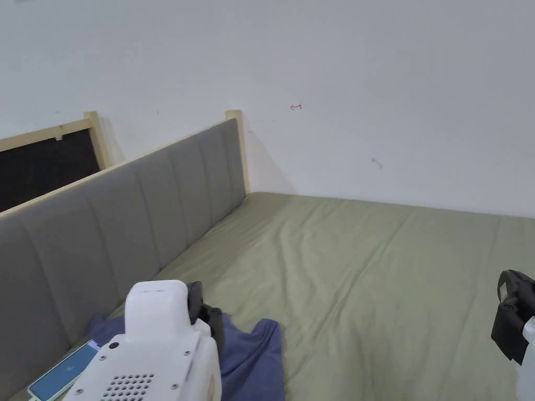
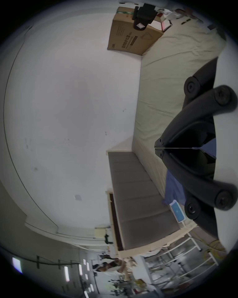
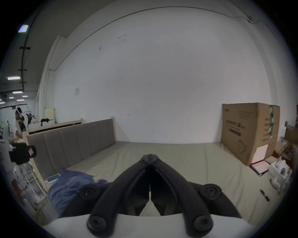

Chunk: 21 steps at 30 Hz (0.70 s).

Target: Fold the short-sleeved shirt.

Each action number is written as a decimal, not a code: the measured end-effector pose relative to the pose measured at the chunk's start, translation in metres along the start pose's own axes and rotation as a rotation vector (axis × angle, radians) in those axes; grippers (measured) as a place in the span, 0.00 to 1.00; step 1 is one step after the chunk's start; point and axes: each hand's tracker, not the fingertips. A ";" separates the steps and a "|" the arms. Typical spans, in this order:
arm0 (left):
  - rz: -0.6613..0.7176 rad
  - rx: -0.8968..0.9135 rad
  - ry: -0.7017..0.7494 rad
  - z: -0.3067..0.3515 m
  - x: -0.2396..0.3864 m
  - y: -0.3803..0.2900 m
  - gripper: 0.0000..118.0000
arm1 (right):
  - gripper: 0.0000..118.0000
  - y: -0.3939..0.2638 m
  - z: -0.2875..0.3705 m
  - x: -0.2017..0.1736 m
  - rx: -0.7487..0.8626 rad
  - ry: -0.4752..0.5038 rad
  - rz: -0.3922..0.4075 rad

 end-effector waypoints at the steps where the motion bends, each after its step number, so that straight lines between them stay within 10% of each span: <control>1: 0.017 -0.017 0.019 -0.001 -0.006 -0.001 0.00 | 0.00 0.001 0.000 0.003 -0.003 0.025 -0.025; 8: 0.079 -0.088 0.056 -0.038 -0.037 0.018 0.00 | 0.00 -0.006 -0.009 0.020 -0.077 -0.014 -0.040; 14: 0.216 -0.911 -0.212 -0.194 -0.097 -0.036 0.00 | 0.00 -0.027 -0.013 0.043 -0.141 -0.055 -0.025; 15: 0.252 -0.979 -0.189 -0.203 -0.101 -0.051 0.10 | 0.00 -0.029 -0.015 0.046 -0.155 -0.061 -0.024; 17: 0.217 -1.051 -0.096 -0.237 -0.110 -0.089 0.68 | 0.00 -0.035 -0.022 0.054 -0.186 -0.069 -0.034; 21: 0.121 -1.052 -0.034 -0.261 -0.109 -0.131 0.92 | 0.00 -0.047 -0.034 0.064 -0.263 -0.081 -0.061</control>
